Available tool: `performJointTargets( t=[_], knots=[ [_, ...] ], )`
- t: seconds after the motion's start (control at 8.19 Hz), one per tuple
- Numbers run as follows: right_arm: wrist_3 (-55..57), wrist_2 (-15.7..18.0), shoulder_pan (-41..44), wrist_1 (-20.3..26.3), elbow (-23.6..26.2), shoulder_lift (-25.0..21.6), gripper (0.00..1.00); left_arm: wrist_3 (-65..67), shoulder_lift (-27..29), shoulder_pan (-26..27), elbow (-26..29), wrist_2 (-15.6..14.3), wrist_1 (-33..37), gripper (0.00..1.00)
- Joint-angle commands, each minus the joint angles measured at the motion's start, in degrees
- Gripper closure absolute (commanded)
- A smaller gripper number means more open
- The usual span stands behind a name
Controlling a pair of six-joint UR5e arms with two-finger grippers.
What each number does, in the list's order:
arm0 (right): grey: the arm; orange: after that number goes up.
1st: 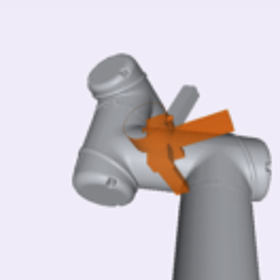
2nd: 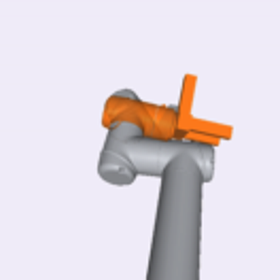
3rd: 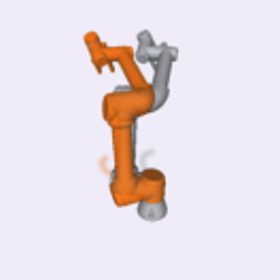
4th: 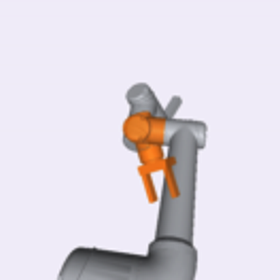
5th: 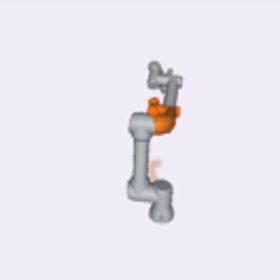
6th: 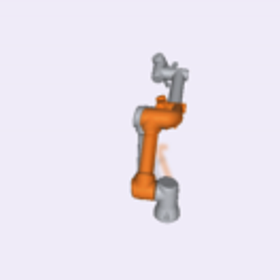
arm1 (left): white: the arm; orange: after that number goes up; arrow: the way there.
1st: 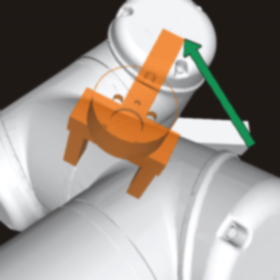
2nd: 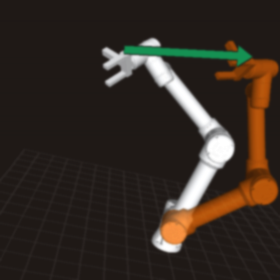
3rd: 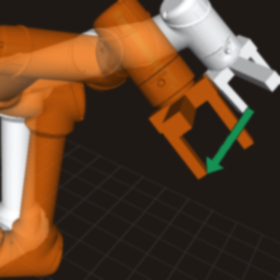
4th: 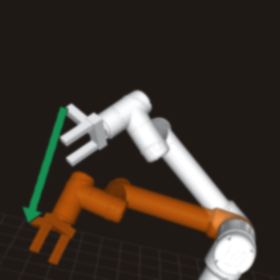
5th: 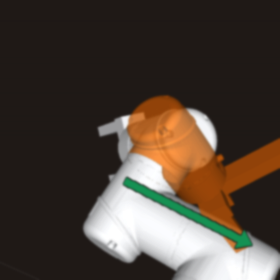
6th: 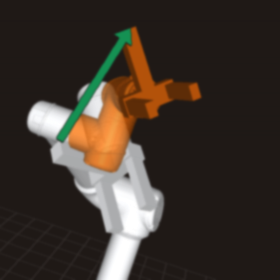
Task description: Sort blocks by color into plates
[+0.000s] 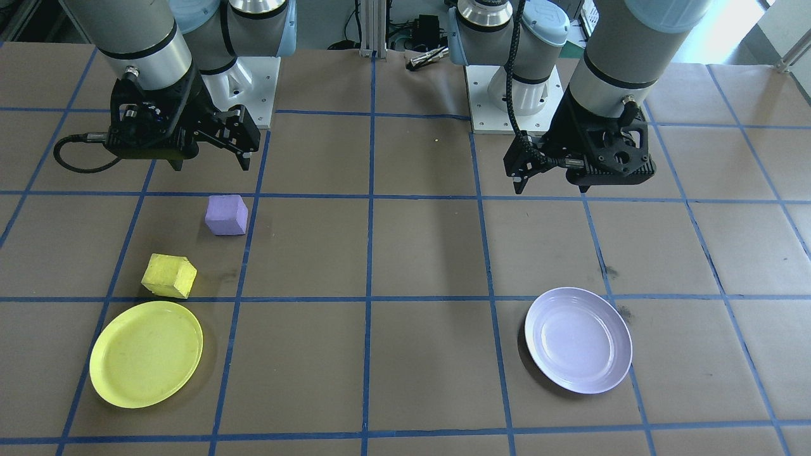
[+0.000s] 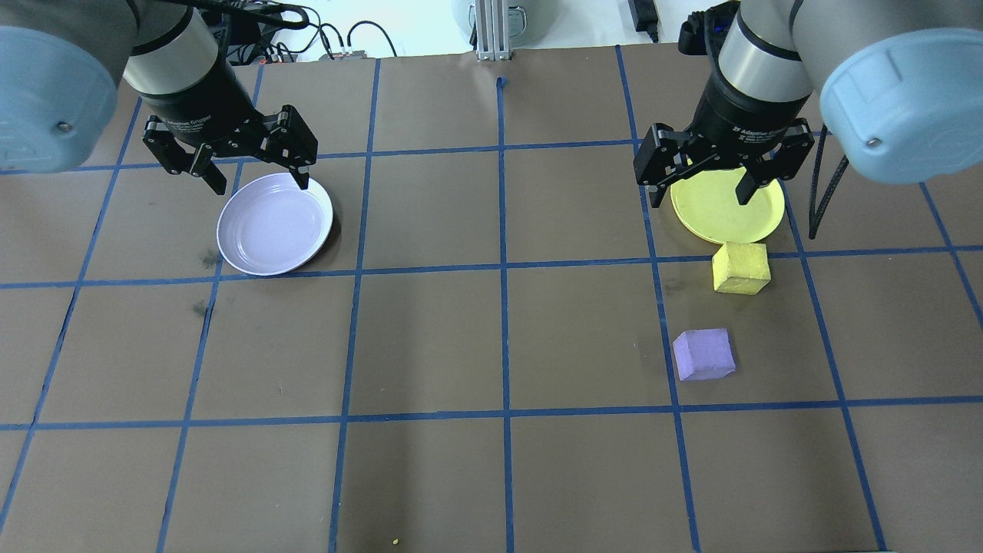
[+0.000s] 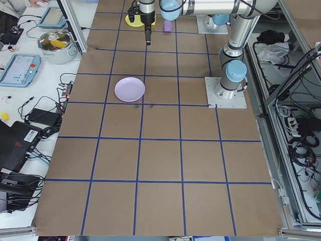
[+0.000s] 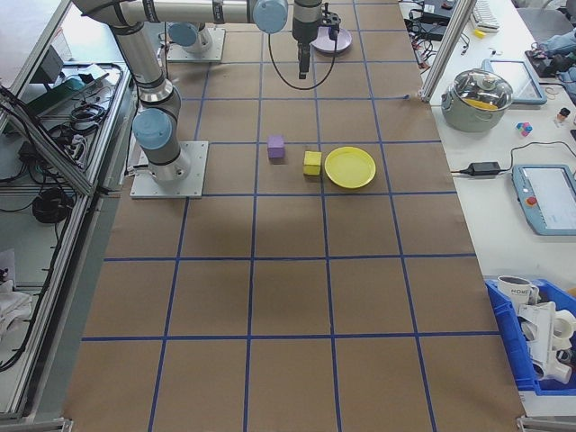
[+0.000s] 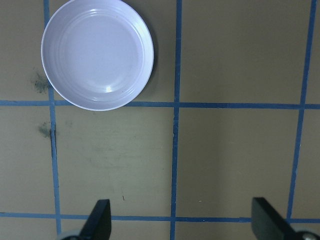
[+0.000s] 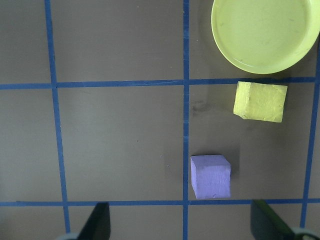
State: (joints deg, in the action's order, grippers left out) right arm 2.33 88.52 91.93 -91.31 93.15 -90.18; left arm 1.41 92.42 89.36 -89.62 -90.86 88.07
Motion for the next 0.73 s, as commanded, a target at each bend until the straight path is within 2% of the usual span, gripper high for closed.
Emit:
performJointTargets(
  t=[0.0,0.12,0.24,0.37,0.49,0.61],
  knots=[
    [-0.4,-0.5,-6.8,-1.6,-0.2,3.2,0.0,0.0,0.1,0.0,0.3,0.2,0.0,0.0],
    [-1.2,-0.2,-9.4,-7.2,0.0,6.7,0.0,0.0,0.0,0.0,-0.3,0.2,-0.1,0.0],
    [-2.3,-0.3,-10.4,-10.7,-0.1,10.9,0.0,0.0,0.1,0.0,0.0,0.1,-0.1,0.0],
    [-3.8,2.9,-11.7,-13.7,0.2,14.4,0.0,0.0,0.0,0.0,0.0,0.0,0.0,0.0],
    [-5.7,6.1,-13.7,-13.5,0.4,16.6,0.0,0.0,-0.7,0.0,-0.4,0.0,0.0,0.0],
    [-5.4,6.2,-14.9,-13.5,3.1,16.9,0.0,0.0,-0.8,0.0,-0.5,0.0,0.0,0.0]
  ],
)
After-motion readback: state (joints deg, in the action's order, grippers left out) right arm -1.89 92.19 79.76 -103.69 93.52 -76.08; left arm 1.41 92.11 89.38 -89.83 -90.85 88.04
